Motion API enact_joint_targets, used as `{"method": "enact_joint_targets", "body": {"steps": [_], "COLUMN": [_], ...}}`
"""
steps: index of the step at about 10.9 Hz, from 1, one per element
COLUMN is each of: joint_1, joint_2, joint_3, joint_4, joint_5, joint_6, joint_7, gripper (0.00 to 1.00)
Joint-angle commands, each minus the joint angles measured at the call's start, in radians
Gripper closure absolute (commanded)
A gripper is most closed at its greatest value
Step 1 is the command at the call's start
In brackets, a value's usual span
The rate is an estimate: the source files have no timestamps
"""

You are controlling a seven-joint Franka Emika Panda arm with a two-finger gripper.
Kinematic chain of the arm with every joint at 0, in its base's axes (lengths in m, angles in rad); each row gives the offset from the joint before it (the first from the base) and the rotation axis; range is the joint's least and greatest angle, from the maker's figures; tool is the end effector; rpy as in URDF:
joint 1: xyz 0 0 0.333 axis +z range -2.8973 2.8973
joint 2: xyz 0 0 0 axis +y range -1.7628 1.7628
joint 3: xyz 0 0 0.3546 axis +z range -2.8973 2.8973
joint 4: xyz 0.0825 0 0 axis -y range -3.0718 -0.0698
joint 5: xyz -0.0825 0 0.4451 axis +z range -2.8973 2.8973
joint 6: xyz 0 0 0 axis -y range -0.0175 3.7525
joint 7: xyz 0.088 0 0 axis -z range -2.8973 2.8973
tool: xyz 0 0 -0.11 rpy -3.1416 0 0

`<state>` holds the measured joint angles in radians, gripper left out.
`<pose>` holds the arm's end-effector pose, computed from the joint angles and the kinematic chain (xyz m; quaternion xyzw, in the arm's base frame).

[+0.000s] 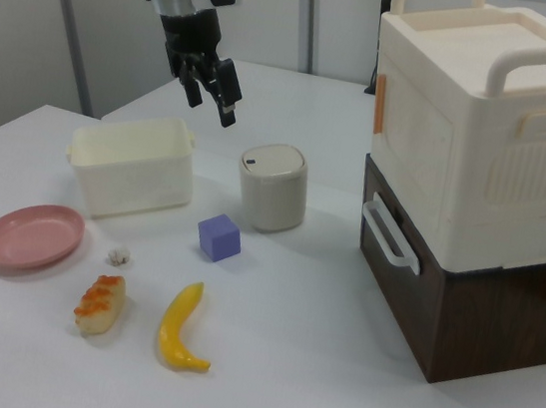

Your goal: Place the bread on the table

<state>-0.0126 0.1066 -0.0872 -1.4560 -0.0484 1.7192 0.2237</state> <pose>0.6647 -0.0678 0.6684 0.9839 -0.1582 0.0800 0.0238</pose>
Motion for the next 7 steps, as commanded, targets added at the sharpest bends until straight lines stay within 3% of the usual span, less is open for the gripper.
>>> {"method": "enact_joint_targets", "body": {"steps": [1,7], "joint_1": [0.029,0.037], "joint_2": [-0.01,-0.061], "joint_3": [0.007,0.009], "joint_4": [-0.009,-0.038], "joint_5": [0.024,0.024], "joint_6": [-0.019,-0.087], "joint_7": [0.016,-0.029], "gripper": [0.0,0.0]}}
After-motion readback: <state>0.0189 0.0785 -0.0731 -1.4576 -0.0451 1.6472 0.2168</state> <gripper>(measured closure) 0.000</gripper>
